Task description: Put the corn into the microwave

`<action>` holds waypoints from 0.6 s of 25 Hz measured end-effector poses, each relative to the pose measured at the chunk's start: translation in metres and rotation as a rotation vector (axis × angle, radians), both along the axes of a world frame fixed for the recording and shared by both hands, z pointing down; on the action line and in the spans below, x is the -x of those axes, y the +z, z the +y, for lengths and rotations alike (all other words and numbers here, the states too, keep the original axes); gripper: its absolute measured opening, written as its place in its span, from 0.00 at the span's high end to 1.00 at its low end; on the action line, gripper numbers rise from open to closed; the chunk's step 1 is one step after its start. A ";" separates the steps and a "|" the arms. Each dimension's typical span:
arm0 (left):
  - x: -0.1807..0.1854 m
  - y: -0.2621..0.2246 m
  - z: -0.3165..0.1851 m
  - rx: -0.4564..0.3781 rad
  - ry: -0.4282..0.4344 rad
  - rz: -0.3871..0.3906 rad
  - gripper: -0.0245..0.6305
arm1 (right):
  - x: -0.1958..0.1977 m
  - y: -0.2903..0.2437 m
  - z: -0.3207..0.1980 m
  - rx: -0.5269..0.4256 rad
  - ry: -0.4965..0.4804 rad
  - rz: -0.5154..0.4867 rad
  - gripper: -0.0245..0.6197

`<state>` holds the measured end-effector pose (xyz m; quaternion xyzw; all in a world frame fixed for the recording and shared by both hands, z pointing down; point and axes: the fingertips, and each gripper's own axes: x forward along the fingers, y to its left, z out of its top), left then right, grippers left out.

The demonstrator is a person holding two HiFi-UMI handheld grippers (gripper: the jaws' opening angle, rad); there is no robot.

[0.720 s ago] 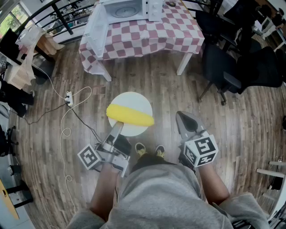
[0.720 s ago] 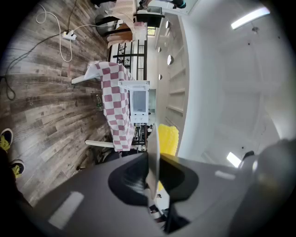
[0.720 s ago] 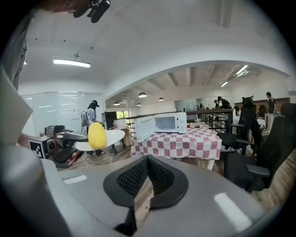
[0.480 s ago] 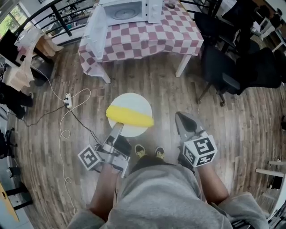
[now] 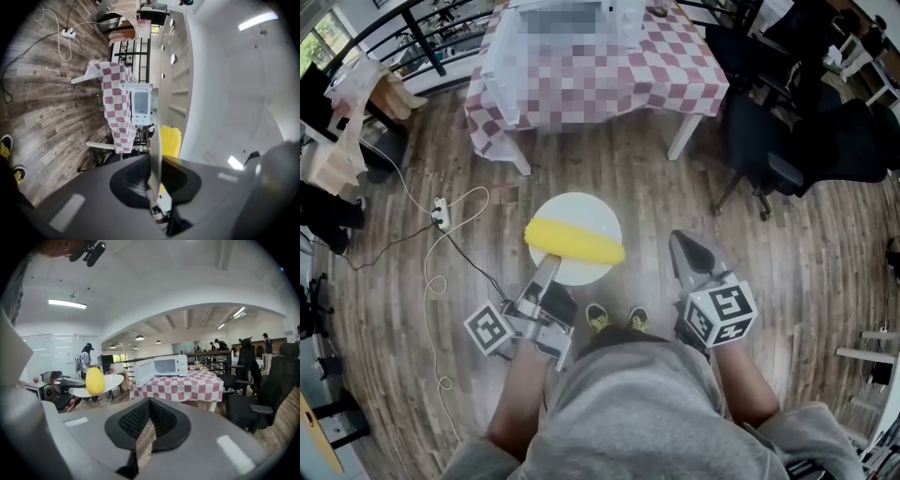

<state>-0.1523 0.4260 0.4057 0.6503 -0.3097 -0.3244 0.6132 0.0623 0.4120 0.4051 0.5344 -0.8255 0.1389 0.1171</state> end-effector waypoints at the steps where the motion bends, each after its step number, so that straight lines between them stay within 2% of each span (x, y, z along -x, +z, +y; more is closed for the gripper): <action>1: 0.003 0.000 -0.001 0.002 0.002 0.001 0.89 | 0.003 0.000 -0.001 -0.002 0.003 0.004 0.96; 15: 0.044 0.007 -0.004 0.003 0.003 0.017 0.89 | 0.039 -0.002 0.001 -0.008 0.017 0.043 0.96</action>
